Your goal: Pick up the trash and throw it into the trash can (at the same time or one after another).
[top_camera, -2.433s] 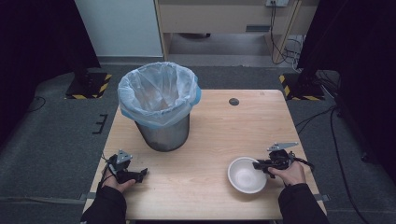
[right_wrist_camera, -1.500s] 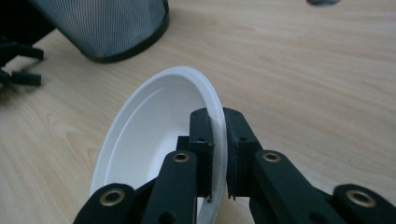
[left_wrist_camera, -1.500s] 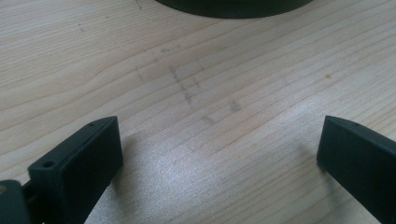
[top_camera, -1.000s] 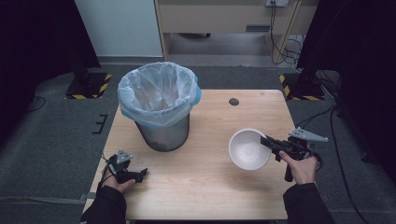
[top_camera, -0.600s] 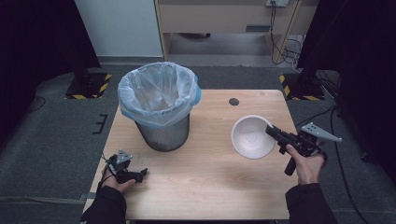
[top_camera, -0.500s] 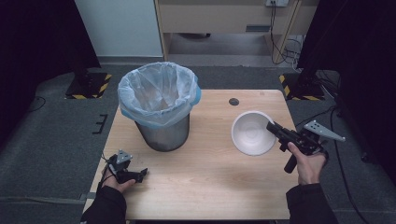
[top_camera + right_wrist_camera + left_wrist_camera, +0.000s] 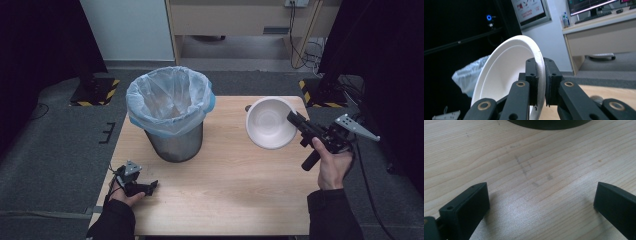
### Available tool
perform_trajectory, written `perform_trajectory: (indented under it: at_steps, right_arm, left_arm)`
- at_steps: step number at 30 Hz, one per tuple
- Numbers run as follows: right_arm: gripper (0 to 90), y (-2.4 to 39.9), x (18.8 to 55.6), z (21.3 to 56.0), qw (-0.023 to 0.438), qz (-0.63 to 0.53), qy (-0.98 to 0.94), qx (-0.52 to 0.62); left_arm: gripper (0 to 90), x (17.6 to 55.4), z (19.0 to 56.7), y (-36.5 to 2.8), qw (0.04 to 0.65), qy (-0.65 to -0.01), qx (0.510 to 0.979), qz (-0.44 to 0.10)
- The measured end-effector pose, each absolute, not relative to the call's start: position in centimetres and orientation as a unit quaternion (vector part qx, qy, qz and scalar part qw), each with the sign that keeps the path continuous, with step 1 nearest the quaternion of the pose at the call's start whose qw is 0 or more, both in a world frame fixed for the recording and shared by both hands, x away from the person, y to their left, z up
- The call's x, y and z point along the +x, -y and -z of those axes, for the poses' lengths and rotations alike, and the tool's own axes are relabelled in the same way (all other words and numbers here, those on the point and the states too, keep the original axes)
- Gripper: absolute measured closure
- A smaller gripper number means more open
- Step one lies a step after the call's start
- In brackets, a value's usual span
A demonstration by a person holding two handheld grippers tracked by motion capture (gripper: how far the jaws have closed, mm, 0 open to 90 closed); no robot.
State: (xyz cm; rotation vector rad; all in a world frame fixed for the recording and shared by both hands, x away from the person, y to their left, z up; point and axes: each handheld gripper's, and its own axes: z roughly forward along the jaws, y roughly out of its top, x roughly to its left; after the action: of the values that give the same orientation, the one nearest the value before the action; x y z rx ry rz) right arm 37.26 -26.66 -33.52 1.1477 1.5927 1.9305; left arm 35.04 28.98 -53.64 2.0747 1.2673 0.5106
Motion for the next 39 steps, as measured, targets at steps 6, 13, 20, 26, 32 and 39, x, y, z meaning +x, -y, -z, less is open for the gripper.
perform_trajectory:
  at_steps: [6, 13, 20, 26, 32, 39]
  right_arm:
    - [83.7, 25.1, 38.2, 31.7, 0.198, -0.707, -0.550, 0.398]
    - [83.7, 23.8, 38.8, 30.0, 0.208, -0.713, -0.544, 0.391]
    - [83.7, 21.6, 39.7, 28.0, 0.219, -0.720, -0.537, 0.380]
    - [83.7, 19.5, 40.4, 26.8, 0.229, -0.719, -0.542, 0.370]
    - [83.7, 18.0, 40.9, 25.8, 0.229, -0.723, -0.542, 0.362]
    - [83.7, 16.3, 41.6, 24.8, 0.232, -0.727, -0.539, 0.356]
  left_arm:
    - [0.0, 35.0, 53.6, -29.0, 0.323, -0.483, 0.790, -0.194]
    - [0.0, 35.0, 53.6, -29.0, 0.323, -0.483, 0.791, -0.195]
    - [0.0, 35.0, 53.6, -29.0, 0.323, -0.483, 0.791, -0.195]
    - [0.0, 35.0, 53.6, -29.0, 0.323, -0.483, 0.791, -0.195]
    - [0.0, 35.0, 53.6, -29.0, 0.323, -0.483, 0.791, -0.195]
    - [0.0, 35.0, 53.6, -29.0, 0.323, -0.483, 0.791, -0.195]
